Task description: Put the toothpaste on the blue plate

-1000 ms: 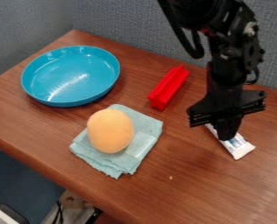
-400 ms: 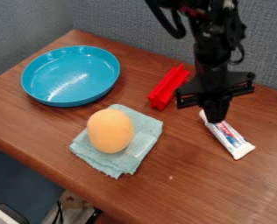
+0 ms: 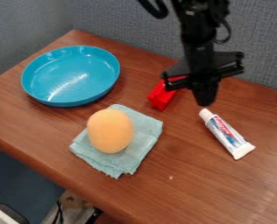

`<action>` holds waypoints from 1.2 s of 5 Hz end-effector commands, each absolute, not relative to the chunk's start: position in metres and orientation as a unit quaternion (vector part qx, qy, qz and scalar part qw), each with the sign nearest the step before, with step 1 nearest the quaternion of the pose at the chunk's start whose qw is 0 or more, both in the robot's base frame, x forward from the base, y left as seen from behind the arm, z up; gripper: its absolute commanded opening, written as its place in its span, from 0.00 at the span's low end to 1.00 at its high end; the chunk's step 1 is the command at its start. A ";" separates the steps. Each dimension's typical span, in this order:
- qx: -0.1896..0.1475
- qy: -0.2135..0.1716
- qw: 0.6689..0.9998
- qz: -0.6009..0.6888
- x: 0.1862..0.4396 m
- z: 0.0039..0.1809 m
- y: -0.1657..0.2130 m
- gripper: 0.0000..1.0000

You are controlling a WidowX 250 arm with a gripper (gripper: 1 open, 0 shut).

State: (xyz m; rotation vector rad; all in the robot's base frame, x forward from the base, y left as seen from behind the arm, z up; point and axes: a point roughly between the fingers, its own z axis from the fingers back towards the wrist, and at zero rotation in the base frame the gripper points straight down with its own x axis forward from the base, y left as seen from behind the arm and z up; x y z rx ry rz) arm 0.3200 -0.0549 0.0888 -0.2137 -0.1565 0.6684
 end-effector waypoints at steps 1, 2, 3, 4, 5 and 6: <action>-0.130 -0.116 0.930 0.325 0.332 0.119 -0.045 0.00; -0.125 -0.118 0.929 0.326 0.331 0.117 -0.044 0.00; -0.122 -0.119 0.928 0.330 0.330 0.114 -0.045 0.00; -0.118 -0.120 0.928 0.333 0.329 0.110 -0.045 0.00; -0.115 -0.122 0.928 0.334 0.330 0.107 -0.046 0.00; -0.113 -0.124 0.927 0.336 0.330 0.107 -0.047 0.00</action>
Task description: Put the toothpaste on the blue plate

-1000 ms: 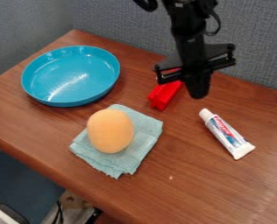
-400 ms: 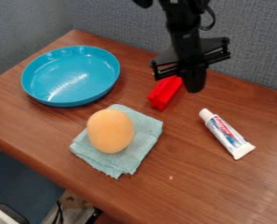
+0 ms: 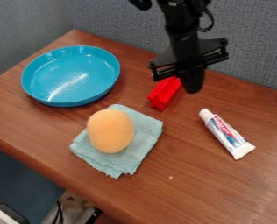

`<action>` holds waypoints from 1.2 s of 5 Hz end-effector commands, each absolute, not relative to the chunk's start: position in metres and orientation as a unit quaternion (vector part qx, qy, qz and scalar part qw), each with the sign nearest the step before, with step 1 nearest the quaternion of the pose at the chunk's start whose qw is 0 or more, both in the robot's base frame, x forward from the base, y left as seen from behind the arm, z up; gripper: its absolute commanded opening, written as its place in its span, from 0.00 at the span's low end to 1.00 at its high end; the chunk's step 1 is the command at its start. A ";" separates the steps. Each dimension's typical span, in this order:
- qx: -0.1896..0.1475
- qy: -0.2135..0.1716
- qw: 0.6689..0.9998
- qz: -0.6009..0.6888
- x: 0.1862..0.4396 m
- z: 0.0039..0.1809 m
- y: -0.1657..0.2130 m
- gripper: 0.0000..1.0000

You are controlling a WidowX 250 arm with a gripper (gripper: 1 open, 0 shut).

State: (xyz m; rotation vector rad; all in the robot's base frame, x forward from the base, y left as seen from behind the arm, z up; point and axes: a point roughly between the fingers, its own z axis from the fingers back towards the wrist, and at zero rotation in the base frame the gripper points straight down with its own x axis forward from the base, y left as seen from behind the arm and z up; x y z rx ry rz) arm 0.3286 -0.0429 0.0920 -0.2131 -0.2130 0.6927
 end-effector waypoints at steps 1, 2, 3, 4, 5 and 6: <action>-0.112 -0.127 0.926 0.338 0.331 0.106 -0.048 0.00; -0.111 -0.130 0.925 0.339 0.332 0.105 -0.049 0.00; -0.110 -0.132 0.925 0.339 0.332 0.105 -0.050 0.00; -0.113 -0.129 0.926 0.335 0.333 0.103 -0.063 1.00; -0.116 -0.125 0.929 0.329 0.333 0.097 -0.082 0.00; -0.115 -0.117 0.938 0.305 0.332 0.082 -0.104 0.00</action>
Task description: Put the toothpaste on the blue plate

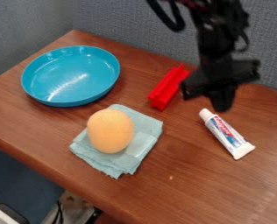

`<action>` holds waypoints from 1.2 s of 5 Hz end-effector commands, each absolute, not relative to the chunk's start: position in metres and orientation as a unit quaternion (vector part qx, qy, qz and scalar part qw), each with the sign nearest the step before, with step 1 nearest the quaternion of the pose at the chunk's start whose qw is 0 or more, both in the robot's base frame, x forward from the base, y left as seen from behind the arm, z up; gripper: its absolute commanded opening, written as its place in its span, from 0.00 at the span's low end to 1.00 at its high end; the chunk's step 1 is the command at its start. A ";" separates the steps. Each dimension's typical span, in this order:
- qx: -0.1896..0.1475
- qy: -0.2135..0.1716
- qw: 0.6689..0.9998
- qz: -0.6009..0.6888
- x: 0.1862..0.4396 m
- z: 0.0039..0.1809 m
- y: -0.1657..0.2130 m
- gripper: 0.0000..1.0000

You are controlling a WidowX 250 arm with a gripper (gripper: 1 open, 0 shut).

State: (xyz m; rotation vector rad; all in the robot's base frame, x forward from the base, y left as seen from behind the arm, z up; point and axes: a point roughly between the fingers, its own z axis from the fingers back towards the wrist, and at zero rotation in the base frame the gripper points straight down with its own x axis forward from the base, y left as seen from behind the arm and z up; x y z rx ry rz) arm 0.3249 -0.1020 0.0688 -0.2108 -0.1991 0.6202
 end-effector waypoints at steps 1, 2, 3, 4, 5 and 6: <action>-0.114 -0.109 0.949 0.275 0.331 0.071 -0.124 0.00; -0.117 -0.104 0.955 0.253 0.329 0.062 -0.137 0.00; -0.113 -0.108 0.958 0.241 0.327 0.061 -0.140 0.00; -0.111 -0.108 0.959 0.236 0.327 0.062 -0.136 0.00; -0.110 -0.107 0.961 0.231 0.328 0.062 -0.133 0.00; -0.109 -0.107 0.962 0.226 0.328 0.062 -0.129 0.00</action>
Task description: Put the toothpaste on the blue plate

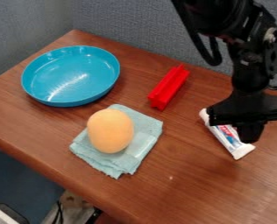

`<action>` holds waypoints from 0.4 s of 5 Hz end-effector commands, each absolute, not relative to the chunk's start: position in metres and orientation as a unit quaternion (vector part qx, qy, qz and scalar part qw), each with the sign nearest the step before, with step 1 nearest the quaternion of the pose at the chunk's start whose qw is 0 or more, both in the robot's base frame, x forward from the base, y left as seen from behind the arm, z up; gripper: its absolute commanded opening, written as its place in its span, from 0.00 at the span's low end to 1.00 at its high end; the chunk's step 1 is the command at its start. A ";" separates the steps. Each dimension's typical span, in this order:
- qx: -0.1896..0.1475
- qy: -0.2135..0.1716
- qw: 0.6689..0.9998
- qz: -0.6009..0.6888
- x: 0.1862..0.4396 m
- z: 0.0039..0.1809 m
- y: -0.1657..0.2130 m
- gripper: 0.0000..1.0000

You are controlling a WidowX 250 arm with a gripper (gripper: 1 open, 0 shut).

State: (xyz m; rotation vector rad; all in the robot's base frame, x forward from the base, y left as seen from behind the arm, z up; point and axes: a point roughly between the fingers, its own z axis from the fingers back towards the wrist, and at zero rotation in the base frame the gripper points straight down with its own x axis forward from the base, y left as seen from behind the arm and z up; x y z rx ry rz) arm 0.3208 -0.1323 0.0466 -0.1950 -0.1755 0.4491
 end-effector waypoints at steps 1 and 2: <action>-0.108 -0.108 0.963 0.221 0.329 0.063 -0.125 0.00; -0.107 -0.108 0.965 0.215 0.329 0.064 -0.122 0.00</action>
